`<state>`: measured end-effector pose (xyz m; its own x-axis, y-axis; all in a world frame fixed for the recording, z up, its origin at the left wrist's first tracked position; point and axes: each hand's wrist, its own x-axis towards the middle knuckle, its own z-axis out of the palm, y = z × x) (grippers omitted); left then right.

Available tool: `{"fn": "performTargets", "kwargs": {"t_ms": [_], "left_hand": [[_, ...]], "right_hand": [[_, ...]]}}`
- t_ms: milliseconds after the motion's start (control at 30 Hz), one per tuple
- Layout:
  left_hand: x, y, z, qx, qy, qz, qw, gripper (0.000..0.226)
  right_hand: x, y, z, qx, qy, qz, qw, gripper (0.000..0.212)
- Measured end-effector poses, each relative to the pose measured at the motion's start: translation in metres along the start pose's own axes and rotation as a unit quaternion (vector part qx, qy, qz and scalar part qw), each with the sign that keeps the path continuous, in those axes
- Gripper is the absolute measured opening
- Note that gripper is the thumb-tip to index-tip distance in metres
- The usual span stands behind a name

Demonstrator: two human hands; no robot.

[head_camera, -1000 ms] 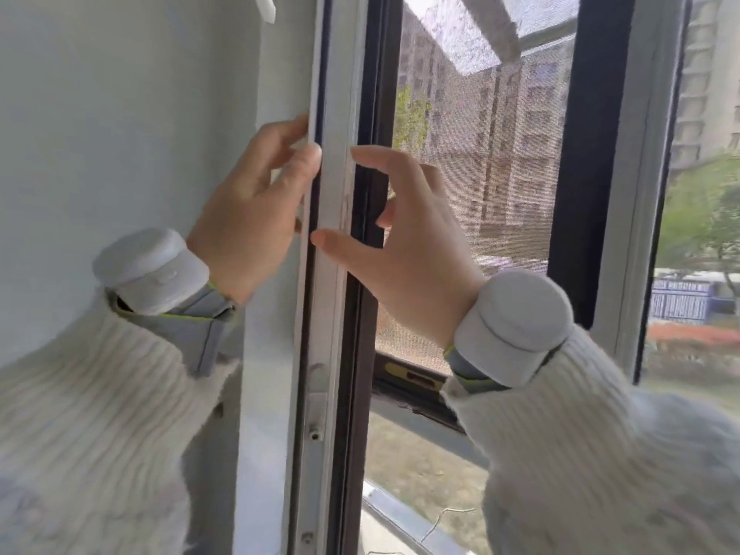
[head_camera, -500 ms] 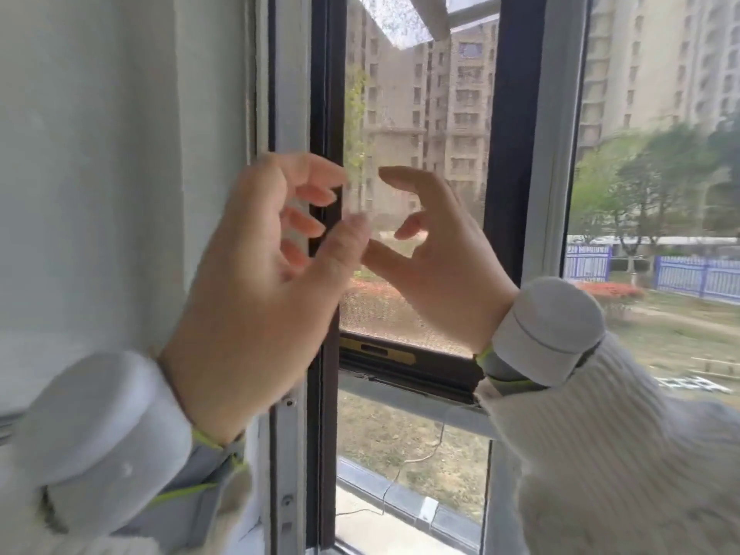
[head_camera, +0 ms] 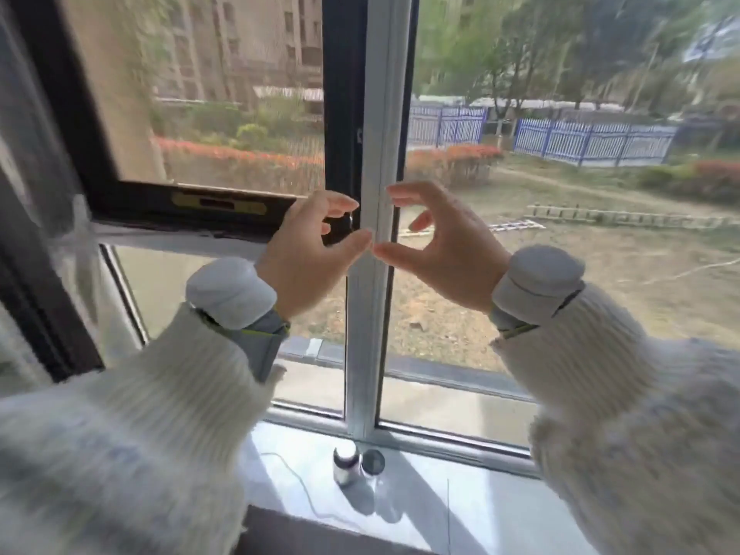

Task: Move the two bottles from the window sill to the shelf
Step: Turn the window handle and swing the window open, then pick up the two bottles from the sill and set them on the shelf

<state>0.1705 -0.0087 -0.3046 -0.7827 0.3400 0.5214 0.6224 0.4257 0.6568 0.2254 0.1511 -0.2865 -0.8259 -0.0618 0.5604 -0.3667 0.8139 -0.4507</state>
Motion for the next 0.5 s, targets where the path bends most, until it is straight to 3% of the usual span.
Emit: {"fn": "performTargets", "kwargs": {"t_ms": [333,500], "left_hand": [[-0.033,-0.132,0.144,0.111,-0.169,-0.162,0.966,0.041],[-0.077,-0.201,0.193,0.158,-0.188,-0.224,0.943,0.044]], "right_hand": [[-0.066,0.14,0.107,-0.04,-0.199,0.135,0.97,0.062],[-0.1,0.183,0.175,-0.032,-0.283,0.185,0.94,0.062]]}}
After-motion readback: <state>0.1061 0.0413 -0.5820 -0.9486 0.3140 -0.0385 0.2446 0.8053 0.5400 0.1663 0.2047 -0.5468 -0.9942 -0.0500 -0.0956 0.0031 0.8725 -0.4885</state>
